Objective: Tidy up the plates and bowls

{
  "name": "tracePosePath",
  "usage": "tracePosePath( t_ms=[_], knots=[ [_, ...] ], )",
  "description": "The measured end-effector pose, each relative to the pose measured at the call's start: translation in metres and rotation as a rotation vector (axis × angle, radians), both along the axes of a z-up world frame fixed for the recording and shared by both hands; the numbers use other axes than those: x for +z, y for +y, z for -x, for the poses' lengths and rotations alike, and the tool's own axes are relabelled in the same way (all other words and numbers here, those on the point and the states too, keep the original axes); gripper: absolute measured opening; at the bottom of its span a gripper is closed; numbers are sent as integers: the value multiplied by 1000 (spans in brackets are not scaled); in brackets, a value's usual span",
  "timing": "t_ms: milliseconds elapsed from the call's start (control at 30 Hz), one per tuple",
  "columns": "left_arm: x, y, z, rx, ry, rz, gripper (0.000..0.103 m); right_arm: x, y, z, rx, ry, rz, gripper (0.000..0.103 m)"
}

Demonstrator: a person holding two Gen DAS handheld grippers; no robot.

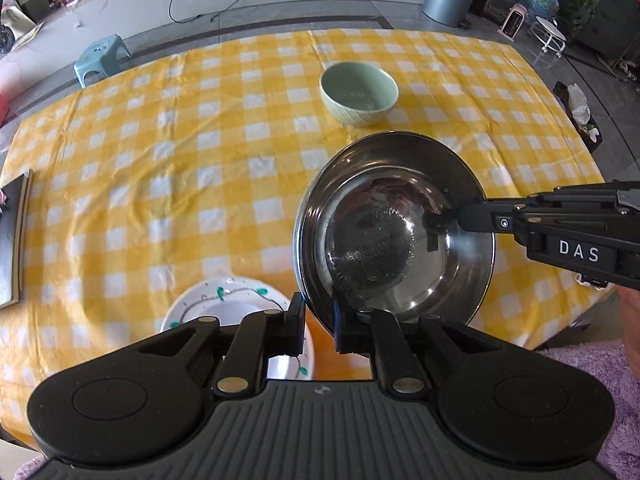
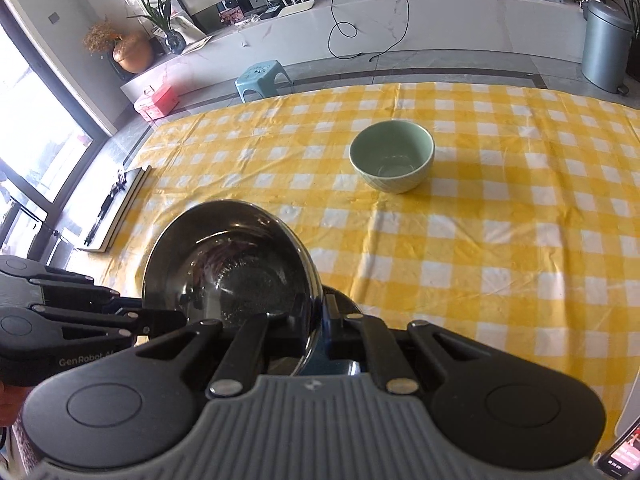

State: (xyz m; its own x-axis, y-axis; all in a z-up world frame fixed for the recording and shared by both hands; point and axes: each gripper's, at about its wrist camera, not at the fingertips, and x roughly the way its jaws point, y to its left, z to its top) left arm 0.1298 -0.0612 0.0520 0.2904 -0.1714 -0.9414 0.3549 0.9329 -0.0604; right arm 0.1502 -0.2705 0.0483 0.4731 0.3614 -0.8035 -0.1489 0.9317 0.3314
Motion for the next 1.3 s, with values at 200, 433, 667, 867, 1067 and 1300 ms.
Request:
tracePosePath(
  t_ms=[200, 433, 667, 867, 1067, 1300],
  knots=[
    [-6, -6, 10, -11, 61, 7, 15, -2, 5, 9, 51, -27, 84, 5],
    [-22, -17, 13, -28, 128, 9, 15, -11, 17, 20, 99, -75, 239, 5],
    [-30, -19, 4, -11, 145, 8, 15, -23, 17, 16, 104, -64, 283, 5],
    [-35, -18, -4, 10, 150, 10, 15, -34, 18, 10, 101, -29, 291, 5],
    [-40, -16, -8, 18, 146, 15, 15, -39, 21, 8, 101, -26, 310, 5],
    [-42, -16, -11, 23, 144, 4, 15, -44, 24, 6, 113, -19, 324, 6]
  ],
)
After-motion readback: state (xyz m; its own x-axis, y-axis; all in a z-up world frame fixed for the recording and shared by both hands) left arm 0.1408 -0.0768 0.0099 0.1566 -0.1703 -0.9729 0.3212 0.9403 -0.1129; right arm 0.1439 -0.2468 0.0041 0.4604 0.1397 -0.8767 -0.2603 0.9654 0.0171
